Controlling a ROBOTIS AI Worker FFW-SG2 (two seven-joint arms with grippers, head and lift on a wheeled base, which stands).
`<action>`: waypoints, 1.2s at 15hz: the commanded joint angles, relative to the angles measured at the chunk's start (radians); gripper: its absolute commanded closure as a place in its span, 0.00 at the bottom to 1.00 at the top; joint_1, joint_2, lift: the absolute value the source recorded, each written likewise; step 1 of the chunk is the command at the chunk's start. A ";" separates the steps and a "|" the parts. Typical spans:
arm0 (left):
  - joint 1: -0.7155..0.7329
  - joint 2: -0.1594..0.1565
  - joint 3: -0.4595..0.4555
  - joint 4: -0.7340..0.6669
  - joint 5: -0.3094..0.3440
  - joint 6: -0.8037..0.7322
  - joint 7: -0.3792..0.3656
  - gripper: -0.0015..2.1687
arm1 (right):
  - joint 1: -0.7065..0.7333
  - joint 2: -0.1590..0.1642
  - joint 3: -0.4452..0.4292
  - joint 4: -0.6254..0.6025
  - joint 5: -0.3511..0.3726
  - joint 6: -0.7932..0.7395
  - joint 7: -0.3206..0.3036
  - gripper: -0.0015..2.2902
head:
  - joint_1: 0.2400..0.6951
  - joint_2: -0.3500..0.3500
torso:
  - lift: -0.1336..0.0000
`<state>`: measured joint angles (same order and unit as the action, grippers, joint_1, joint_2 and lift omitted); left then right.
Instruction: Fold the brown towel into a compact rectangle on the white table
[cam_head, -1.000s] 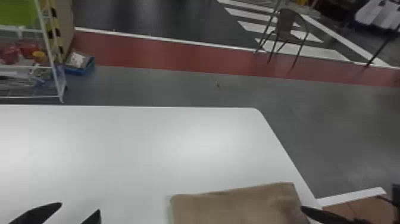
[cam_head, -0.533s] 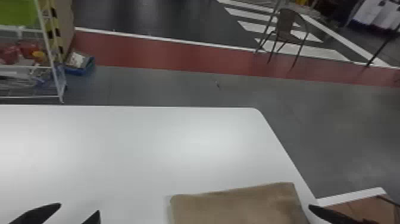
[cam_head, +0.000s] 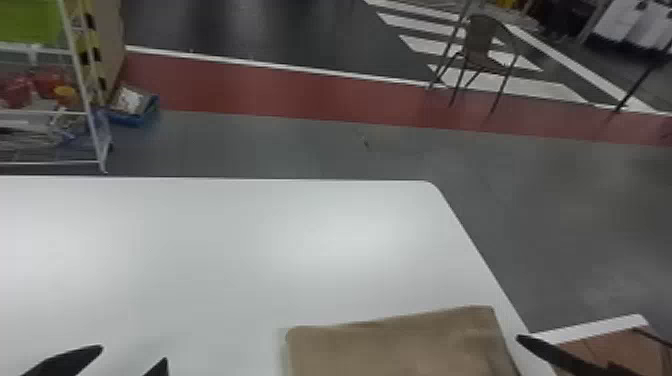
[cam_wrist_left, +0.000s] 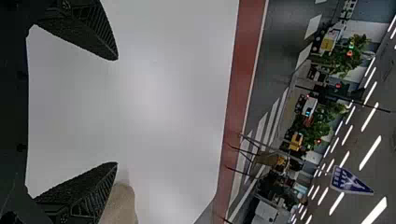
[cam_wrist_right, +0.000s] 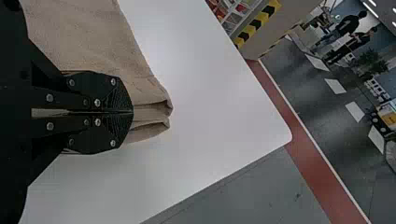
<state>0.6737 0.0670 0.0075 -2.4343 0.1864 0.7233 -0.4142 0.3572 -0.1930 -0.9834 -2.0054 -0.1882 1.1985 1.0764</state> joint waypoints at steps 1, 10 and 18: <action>0.003 0.002 -0.004 0.000 -0.002 0.000 0.000 0.04 | -0.015 0.001 0.008 0.023 0.016 -0.015 -0.019 0.85 | 1.00 0.00 | 0.08; 0.001 0.001 -0.018 -0.008 -0.010 0.000 -0.002 0.04 | -0.020 0.001 0.091 0.102 0.076 -0.089 -0.059 0.85 | 1.00 0.00 | 0.08; 0.000 0.002 -0.026 -0.014 -0.010 0.000 -0.002 0.04 | -0.004 0.092 0.164 -0.004 0.058 0.025 -0.042 0.85 | 1.00 0.00 | 0.08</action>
<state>0.6743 0.0682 -0.0183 -2.4482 0.1764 0.7234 -0.4157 0.3493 -0.1209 -0.8311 -1.9782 -0.1256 1.1920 1.0312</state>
